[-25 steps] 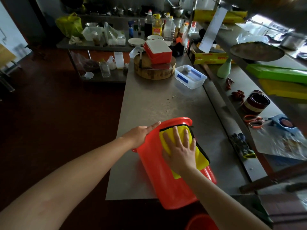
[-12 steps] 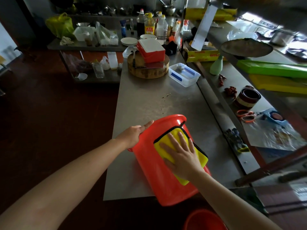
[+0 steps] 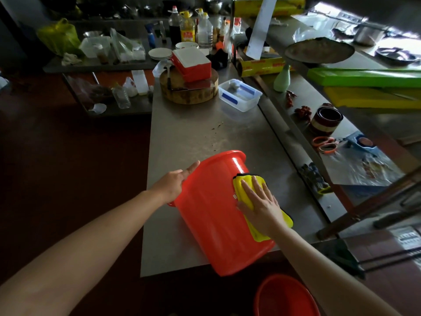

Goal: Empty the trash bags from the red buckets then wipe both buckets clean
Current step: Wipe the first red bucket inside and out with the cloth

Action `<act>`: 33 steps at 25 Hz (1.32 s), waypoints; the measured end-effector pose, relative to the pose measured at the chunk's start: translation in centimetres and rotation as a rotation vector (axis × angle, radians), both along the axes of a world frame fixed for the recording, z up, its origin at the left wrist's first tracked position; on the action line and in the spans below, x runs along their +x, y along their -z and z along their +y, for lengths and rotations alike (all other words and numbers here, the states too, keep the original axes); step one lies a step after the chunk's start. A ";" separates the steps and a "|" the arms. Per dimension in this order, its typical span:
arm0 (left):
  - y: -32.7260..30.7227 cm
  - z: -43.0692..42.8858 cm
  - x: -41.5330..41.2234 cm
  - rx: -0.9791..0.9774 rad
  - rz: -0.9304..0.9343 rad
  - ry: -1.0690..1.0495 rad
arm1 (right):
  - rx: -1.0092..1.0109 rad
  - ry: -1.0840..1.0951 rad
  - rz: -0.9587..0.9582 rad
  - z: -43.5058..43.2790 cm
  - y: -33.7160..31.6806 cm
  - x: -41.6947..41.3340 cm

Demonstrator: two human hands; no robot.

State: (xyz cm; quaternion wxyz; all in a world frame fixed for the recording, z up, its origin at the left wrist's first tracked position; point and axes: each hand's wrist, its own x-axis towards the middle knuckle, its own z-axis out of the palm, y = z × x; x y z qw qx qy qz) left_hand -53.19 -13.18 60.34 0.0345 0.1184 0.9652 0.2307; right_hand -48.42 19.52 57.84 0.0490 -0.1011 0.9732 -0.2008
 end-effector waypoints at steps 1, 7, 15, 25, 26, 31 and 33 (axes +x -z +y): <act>0.0 0.0 0.1 0.006 -0.009 0.000 | 0.045 -0.021 0.041 -0.7 0.1 0.6; -0.4 0.3 0.0 0.018 -0.001 0.010 | 0.340 -0.285 0.280 -7.1 0.2 5.3; -0.1 -0.7 0.7 0.040 -0.022 0.034 | 0.337 -0.344 0.321 -6.0 0.6 5.2; -0.6 0.8 0.2 0.003 -0.028 -0.015 | -0.040 0.100 -0.038 1.6 0.8 2.7; -0.6 0.8 0.1 0.003 -0.032 -0.021 | -0.016 0.099 0.005 1.0 1.0 3.4; -1.2 0.4 -0.7 -0.032 -0.038 0.004 | 0.166 -0.113 0.310 -3.0 2.1 7.9; -1.7 0.9 -1.0 -0.032 -0.043 0.014 | 0.221 -0.244 0.371 -4.3 2.4 9.2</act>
